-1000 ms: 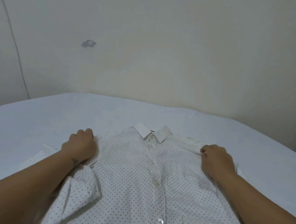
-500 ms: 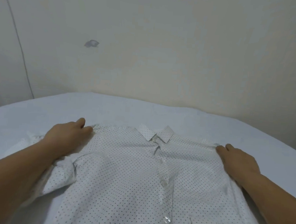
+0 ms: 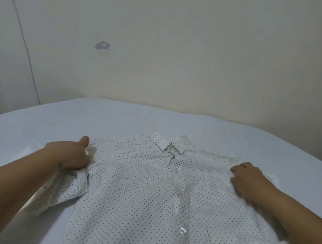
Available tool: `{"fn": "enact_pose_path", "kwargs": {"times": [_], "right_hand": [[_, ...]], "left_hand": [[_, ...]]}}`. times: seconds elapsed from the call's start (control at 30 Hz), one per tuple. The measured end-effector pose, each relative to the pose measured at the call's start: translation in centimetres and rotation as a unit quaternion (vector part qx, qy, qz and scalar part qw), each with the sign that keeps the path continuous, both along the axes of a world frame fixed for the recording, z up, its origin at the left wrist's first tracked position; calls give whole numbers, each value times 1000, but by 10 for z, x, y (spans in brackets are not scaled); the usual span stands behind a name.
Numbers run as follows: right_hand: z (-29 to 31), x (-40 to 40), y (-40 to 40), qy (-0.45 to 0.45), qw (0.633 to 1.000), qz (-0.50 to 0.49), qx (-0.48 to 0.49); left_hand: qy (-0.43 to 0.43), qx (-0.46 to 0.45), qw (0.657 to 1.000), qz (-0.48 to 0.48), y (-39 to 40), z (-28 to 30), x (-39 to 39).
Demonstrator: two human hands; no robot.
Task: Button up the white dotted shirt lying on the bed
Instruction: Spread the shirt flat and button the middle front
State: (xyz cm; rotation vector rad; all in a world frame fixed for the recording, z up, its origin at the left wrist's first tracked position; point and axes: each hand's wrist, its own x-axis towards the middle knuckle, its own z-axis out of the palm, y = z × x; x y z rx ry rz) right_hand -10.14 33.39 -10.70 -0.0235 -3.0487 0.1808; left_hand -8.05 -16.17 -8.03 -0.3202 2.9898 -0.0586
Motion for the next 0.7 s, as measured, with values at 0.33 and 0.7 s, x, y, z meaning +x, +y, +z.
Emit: {"fn": "enact_pose_path", "kwargs": {"times": [0.33, 0.7], "right_hand": [[-12, 51, 13, -137, 990, 25, 29], [7, 111, -21, -58, 993, 24, -101]], "left_hand": [[159, -262, 941, -143, -22, -8, 26], [210, 40, 966, -142, 67, -33, 94]]}}
